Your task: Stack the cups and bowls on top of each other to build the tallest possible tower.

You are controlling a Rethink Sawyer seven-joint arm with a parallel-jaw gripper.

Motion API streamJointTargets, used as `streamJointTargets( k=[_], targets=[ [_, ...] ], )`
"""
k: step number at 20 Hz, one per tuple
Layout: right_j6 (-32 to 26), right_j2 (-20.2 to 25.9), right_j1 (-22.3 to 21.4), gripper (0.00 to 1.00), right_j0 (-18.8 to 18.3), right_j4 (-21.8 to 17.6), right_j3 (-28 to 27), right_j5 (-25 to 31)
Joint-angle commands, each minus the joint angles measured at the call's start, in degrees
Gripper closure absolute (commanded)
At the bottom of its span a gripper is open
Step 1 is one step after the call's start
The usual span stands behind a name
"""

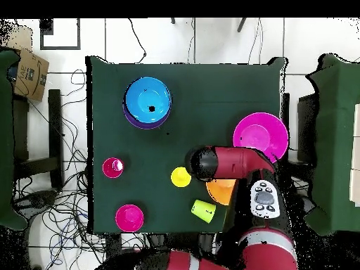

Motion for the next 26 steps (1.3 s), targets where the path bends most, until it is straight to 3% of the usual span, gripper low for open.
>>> streamJointTargets(
  k=[1, 12, 26],
  targets=[
    [-2.1, 7.5, -6.5, 1.0, 3.3, 5.0, 0.0, 13.6],
    [1.6, 6.7, -8.1, 1.0, 8.5, 9.3, -5.9, 25.0],
    [8.1, 6.2, -1.4, 1.0, 15.2, 14.3, -22.8, 35.0]
  ],
)
